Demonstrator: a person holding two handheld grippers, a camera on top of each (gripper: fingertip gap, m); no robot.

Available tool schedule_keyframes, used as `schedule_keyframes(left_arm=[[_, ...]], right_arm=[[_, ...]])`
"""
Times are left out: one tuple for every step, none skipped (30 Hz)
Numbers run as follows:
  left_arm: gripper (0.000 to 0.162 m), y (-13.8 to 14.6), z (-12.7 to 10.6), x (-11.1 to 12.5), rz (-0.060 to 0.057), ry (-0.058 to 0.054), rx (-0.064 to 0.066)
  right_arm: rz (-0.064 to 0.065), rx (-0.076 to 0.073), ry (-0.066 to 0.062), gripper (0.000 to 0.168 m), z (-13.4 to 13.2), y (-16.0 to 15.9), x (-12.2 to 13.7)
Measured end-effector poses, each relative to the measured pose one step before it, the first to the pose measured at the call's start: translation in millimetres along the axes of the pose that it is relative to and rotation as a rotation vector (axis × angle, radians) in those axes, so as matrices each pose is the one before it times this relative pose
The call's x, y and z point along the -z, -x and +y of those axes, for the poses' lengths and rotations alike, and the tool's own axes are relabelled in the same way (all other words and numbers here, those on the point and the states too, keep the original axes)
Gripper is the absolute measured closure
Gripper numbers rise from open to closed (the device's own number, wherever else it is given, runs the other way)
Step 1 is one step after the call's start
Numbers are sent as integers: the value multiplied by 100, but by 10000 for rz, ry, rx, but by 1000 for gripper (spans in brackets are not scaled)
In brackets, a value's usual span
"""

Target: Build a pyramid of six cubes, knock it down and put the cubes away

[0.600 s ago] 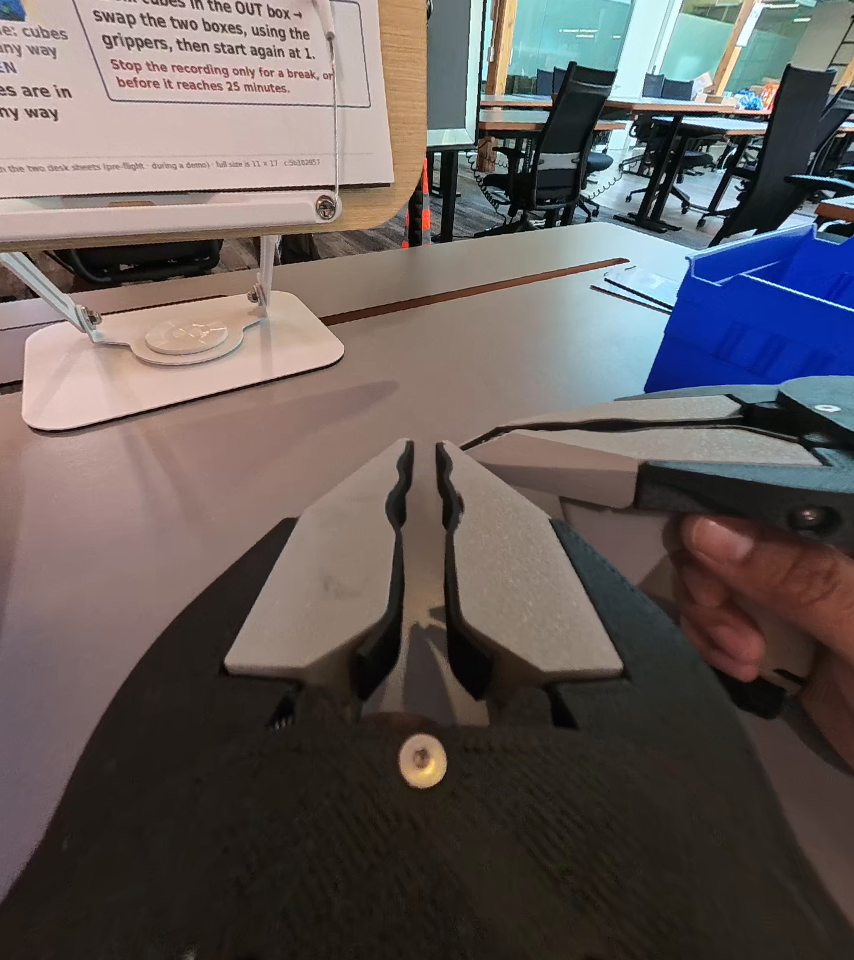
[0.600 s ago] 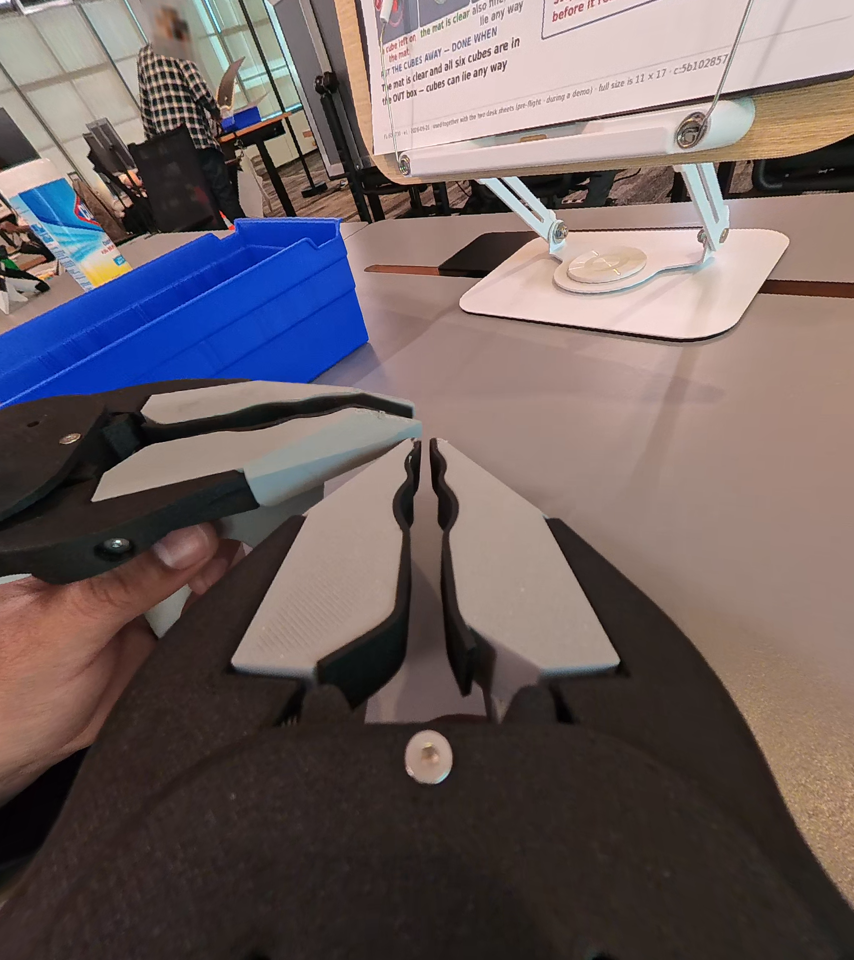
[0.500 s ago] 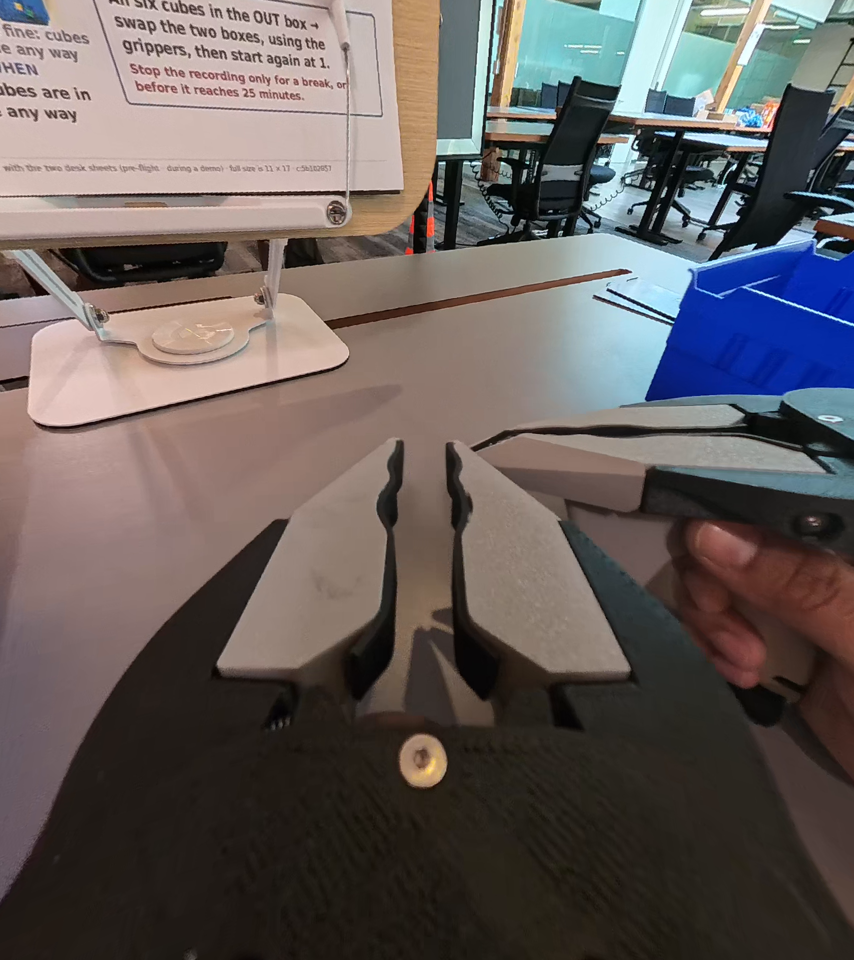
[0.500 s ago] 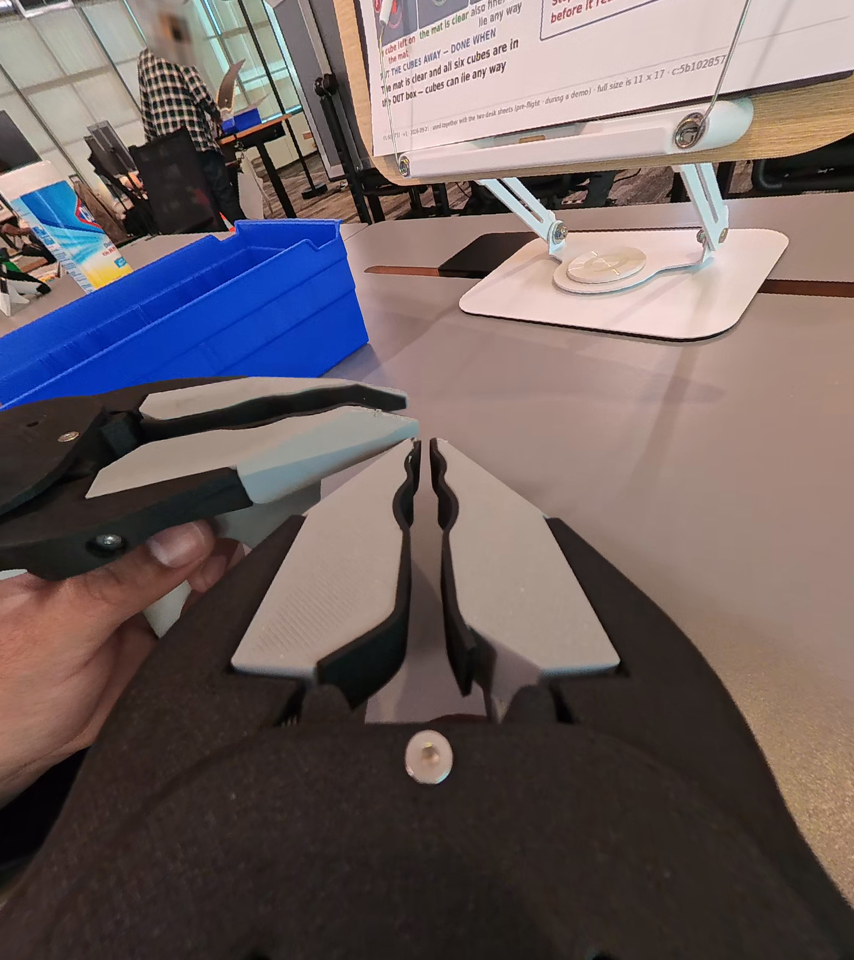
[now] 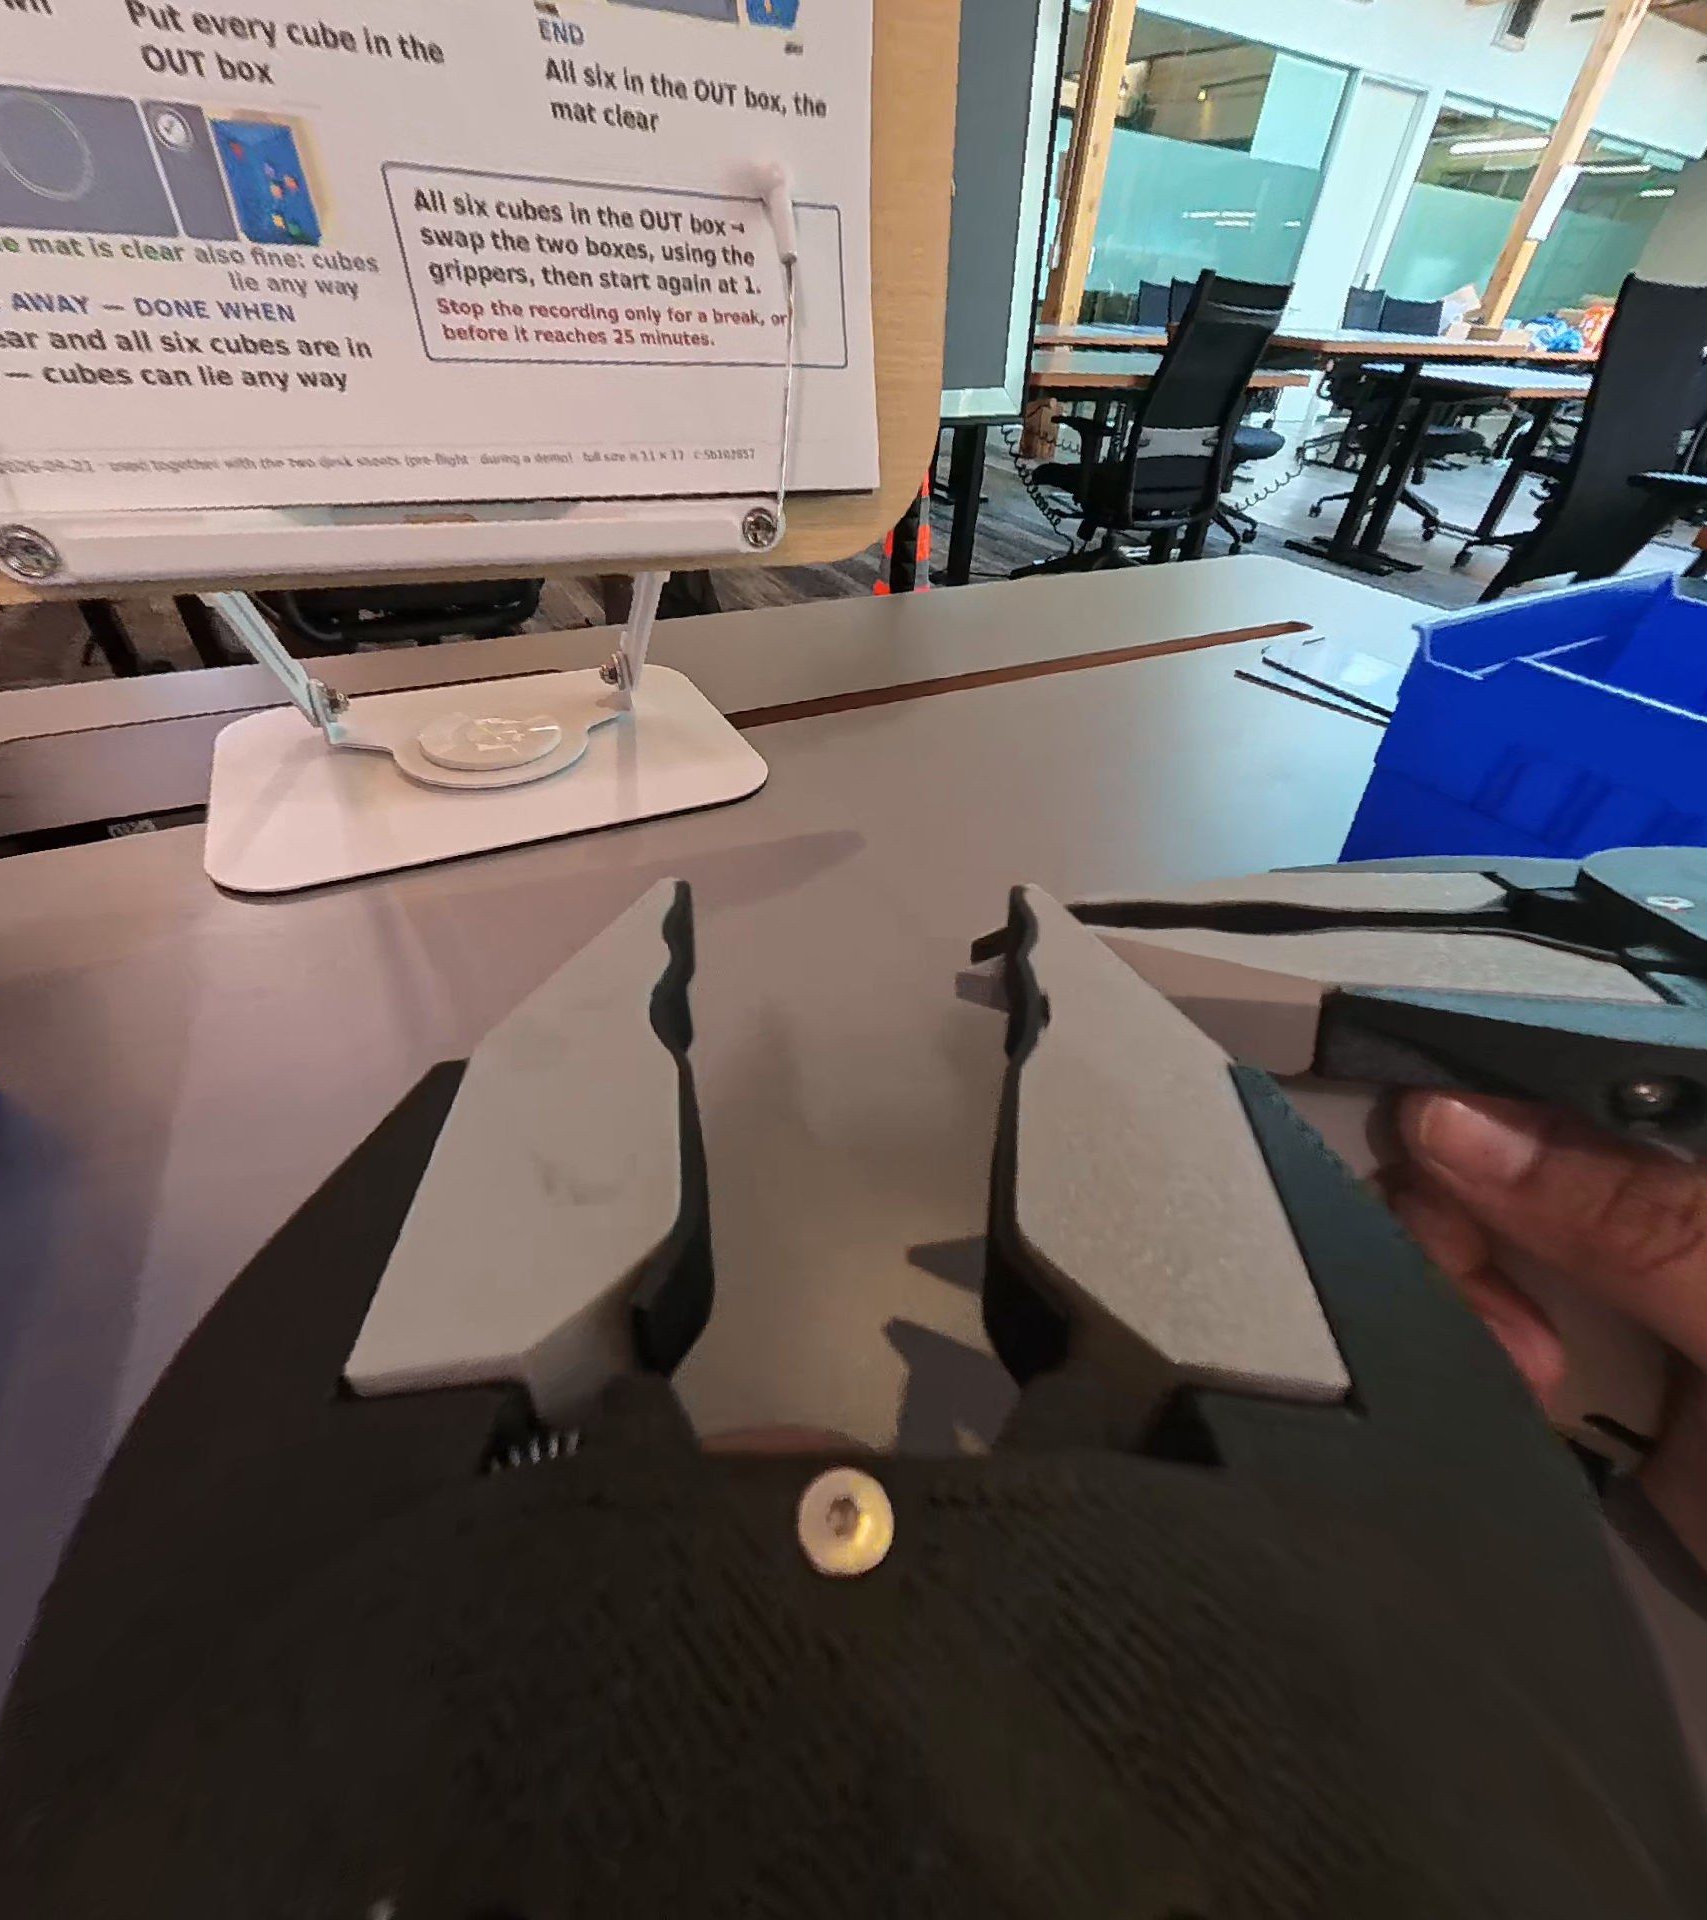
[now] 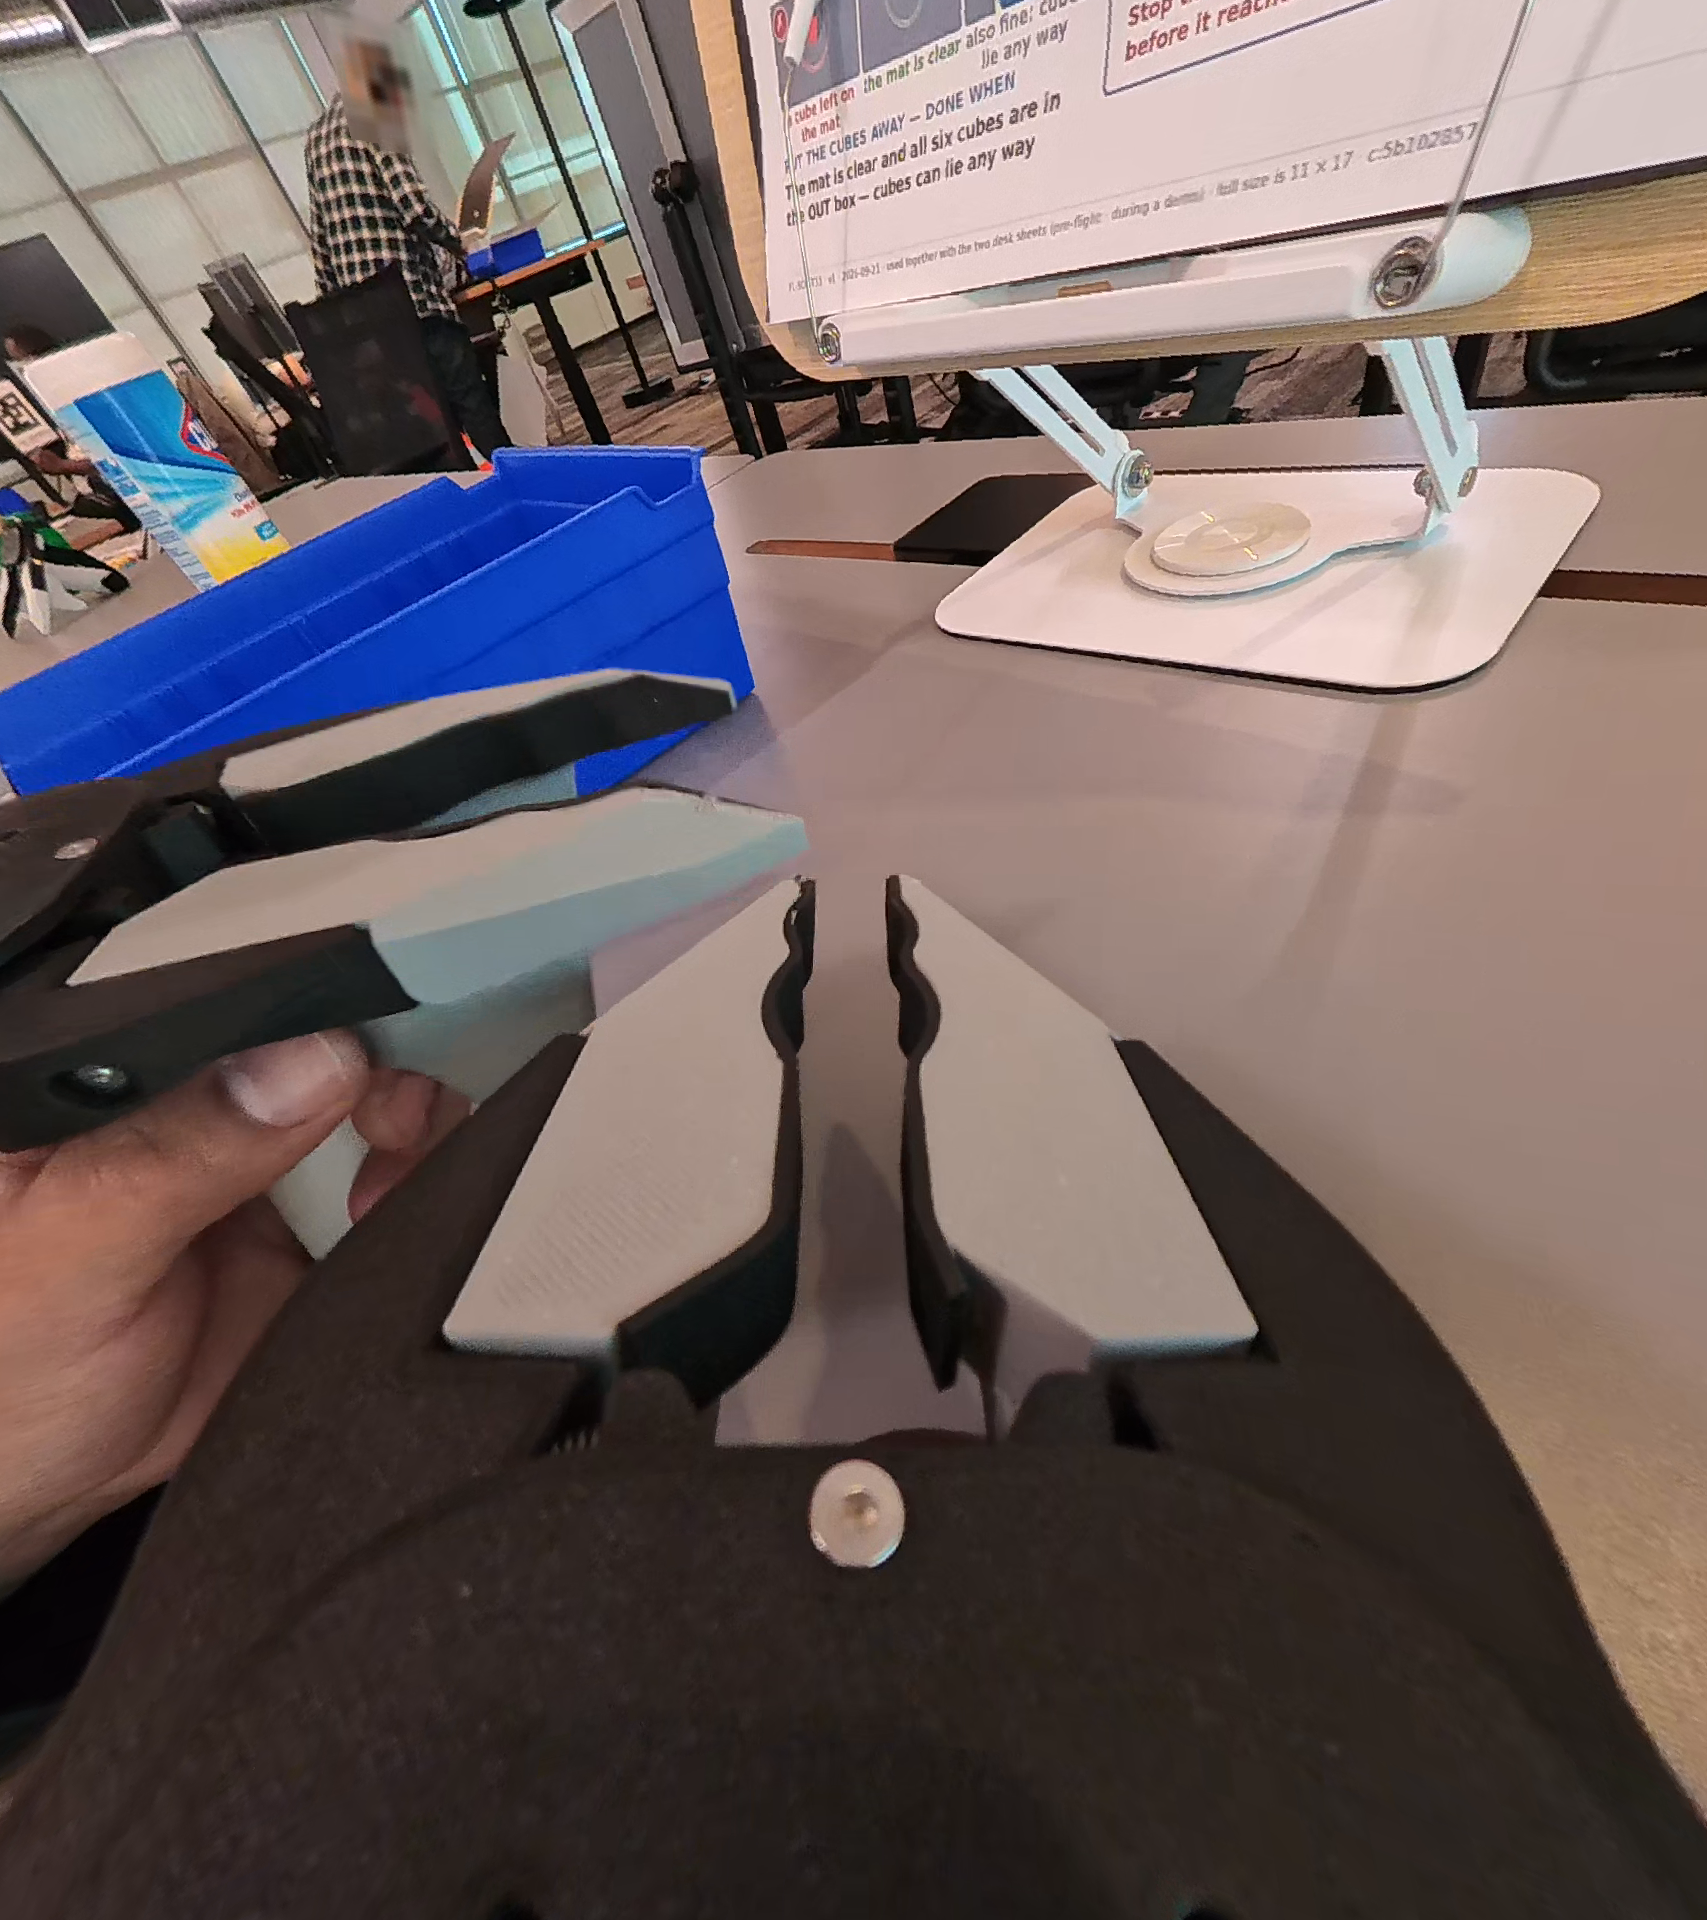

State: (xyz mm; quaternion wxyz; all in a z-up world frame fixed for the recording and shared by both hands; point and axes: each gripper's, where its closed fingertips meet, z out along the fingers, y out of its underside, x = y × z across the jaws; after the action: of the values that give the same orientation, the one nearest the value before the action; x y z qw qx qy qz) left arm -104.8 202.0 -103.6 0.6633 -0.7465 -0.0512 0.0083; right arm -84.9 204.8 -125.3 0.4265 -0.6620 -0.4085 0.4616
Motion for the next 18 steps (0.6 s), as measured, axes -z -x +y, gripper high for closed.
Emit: schedule_keyframes(left_arm=[[103,127,-183,132,-63,-82,-42],[102,70,-118,121,-28,-38,-31],[102,59,-59,122,-20,-16,-15],[102,28,-44,143,-8,-14,-5],[102,-16,-43,192,5,-18,-4],[102,-36,-28,248,14,-11,-14],[101,-66,-28,317,18,-18,-29],[101,-106,-54,384,32,-27,-35],[101,-94,-95,424,31,-44,-46],[101,-76,-105,441,25,-59,-57],[101,-46,-44,453,28,-18,6],[98,-36,64,481,59,28,101],[96,-69,119,503,132,58,201],[94,-112,80,554,224,83,281],[95,4,-21,686,182,93,316],[95,97,-262,962,131,26,289],[95,-44,-753,1351,207,-232,186],[96,-87,-1361,1710,181,-567,62]], right_arm=[[0,69,22,157,24,81,-34],[11,83,34,156,52,76,-43],[5,83,39,156,44,81,-49],[1,76,32,156,45,85,-37],[-3,65,19,156,21,76,-40],[-9,51,12,156,1,85,-35],[-16,41,9,156,5,87,-32],[-19,38,3,156,-12,94,-24],[-10,42,4,156,-4,67,-28],[4,50,8,156,-4,51,-12],[17,59,15,156,20,15,-22],[31,58,21,156,23,-23,-21],[21,41,16,156,12,-18,-19],[-2,10,3,156,3,-2,-7],[-11,-9,-5,156,2,8,2],[-6,-11,-7,156,-1,3,0],[1,-12,-9,156,-10,-9,20],[-3,-19,-13,156,-22,-16,4]])
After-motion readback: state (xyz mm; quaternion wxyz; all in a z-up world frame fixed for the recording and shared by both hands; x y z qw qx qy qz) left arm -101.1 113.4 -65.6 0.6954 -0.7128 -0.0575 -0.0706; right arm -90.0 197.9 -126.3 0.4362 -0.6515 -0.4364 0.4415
